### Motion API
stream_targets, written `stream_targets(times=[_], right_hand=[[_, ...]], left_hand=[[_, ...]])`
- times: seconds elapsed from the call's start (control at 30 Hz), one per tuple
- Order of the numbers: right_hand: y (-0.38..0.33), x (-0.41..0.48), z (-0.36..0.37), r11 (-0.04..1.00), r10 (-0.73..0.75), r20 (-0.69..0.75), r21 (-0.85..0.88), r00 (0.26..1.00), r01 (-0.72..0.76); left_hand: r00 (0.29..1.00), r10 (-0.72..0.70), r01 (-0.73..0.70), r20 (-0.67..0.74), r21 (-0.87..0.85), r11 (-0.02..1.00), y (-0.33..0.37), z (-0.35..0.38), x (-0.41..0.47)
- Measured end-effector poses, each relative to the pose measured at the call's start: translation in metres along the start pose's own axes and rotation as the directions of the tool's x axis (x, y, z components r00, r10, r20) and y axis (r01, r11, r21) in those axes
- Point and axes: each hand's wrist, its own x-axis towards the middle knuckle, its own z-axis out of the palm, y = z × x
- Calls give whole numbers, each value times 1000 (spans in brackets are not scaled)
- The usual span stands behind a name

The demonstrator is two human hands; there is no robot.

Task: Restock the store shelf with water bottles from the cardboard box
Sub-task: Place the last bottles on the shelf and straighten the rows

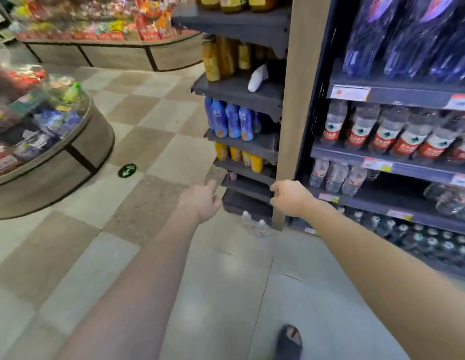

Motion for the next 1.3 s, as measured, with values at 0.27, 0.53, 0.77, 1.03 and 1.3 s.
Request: stream_targets(times=[0.27, 0.53, 0.77, 1.03, 1.3], right_hand=[[61, 173, 99, 987, 157, 141, 19, 978, -161], [129, 285, 226, 853, 404, 227, 257, 886, -454], [202, 367, 369, 740, 539, 315, 265, 781, -618], [261, 465, 495, 671, 566, 246, 417, 787, -613], [320, 528, 532, 750, 490, 180, 412, 853, -517]], left_hand=[[970, 37, -35, 240, -13, 999, -25, 116, 157], [921, 70, -57, 382, -46, 997, -50, 268, 273], [881, 80, -88, 467, -4, 996, -93, 432, 348], [877, 129, -136, 463, -18, 991, -119, 592, 434], [903, 205, -167, 378, -130, 977, -103, 674, 490]])
